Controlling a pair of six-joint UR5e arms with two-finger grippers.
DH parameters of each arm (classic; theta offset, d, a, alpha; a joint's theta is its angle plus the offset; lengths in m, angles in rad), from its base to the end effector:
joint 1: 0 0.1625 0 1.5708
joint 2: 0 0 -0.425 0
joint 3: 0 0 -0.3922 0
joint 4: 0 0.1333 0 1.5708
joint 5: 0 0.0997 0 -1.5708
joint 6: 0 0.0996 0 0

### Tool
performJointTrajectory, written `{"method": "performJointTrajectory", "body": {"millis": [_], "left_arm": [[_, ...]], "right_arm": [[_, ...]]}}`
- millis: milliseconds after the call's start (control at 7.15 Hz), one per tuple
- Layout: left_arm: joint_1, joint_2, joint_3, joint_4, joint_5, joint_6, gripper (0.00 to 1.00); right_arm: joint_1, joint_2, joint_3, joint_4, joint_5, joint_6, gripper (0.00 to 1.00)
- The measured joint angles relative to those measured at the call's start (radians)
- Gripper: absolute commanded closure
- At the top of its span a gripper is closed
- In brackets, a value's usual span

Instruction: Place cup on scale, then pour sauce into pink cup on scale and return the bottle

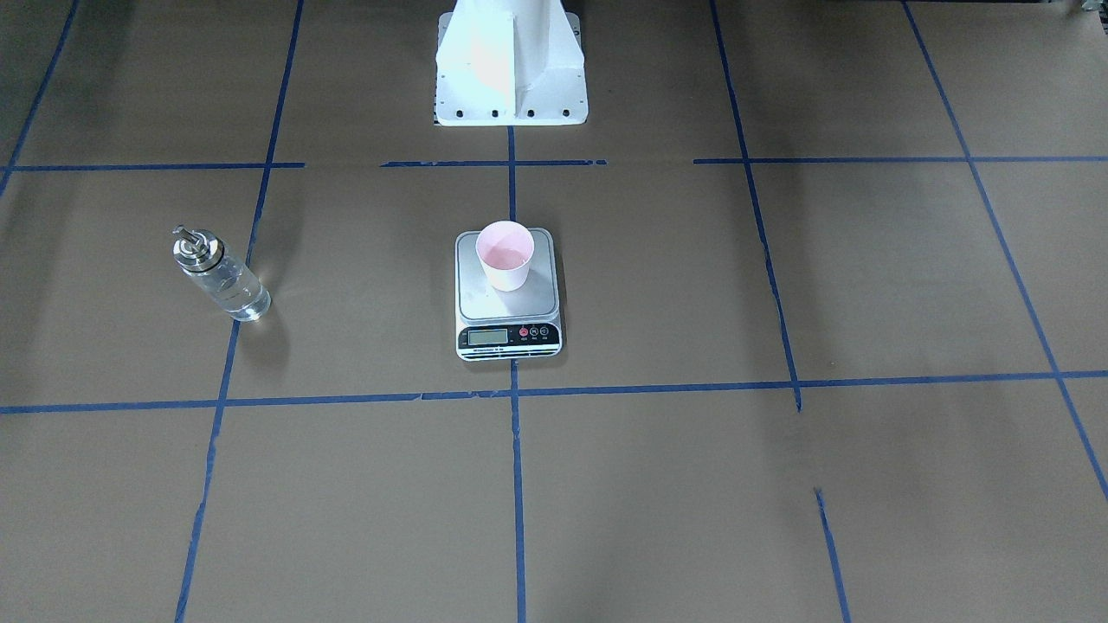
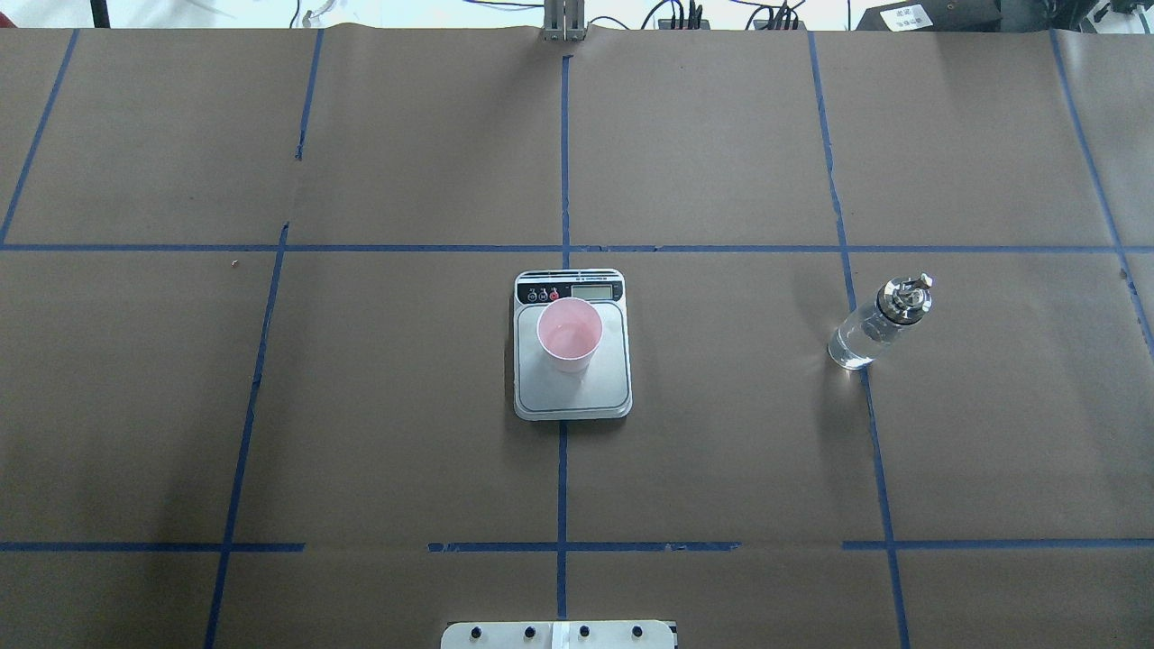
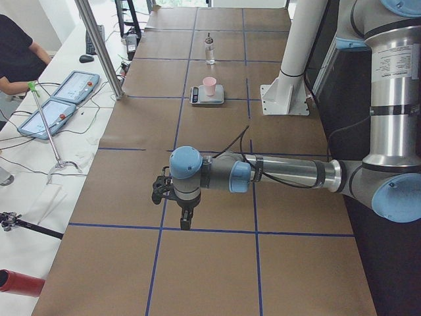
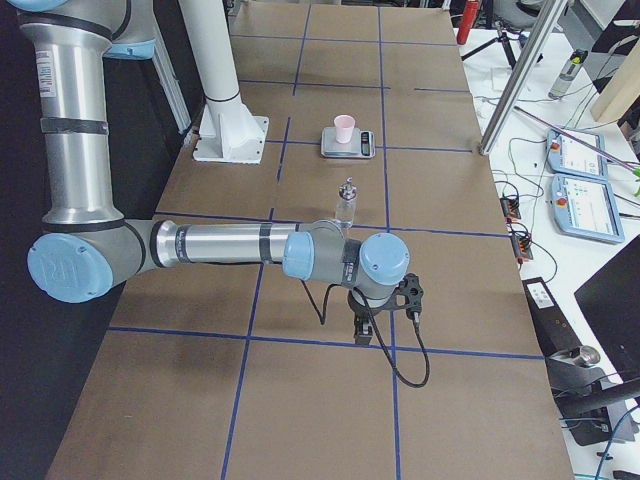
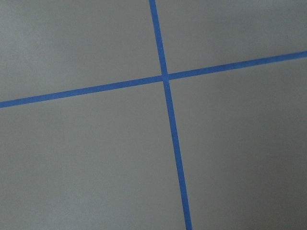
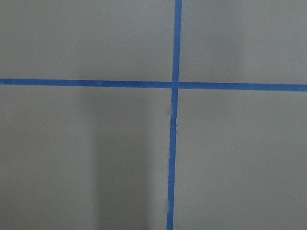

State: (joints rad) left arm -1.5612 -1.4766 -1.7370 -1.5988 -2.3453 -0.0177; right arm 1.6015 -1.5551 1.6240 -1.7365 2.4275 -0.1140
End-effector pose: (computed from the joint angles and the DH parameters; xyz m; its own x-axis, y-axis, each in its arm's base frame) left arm -0.0593 -0.4581 0.6183 0.7141 0.0591 -0.6975 0.0031 0.9962 0.0875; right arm 0.0731 -0.4889 0.6350 0.6516 -0.0207 0.7583 0.0439 0.9990 -0.0105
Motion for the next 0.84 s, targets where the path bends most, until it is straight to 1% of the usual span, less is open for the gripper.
{"method": "performJointTrajectory", "body": {"millis": [839], "left_arm": [[0.0,-0.001,-0.007,0.0,-0.002,-0.022,0.0]], "right_arm": [[0.0,0.001,-0.001,0.0,0.001,0.0,0.0]]}}
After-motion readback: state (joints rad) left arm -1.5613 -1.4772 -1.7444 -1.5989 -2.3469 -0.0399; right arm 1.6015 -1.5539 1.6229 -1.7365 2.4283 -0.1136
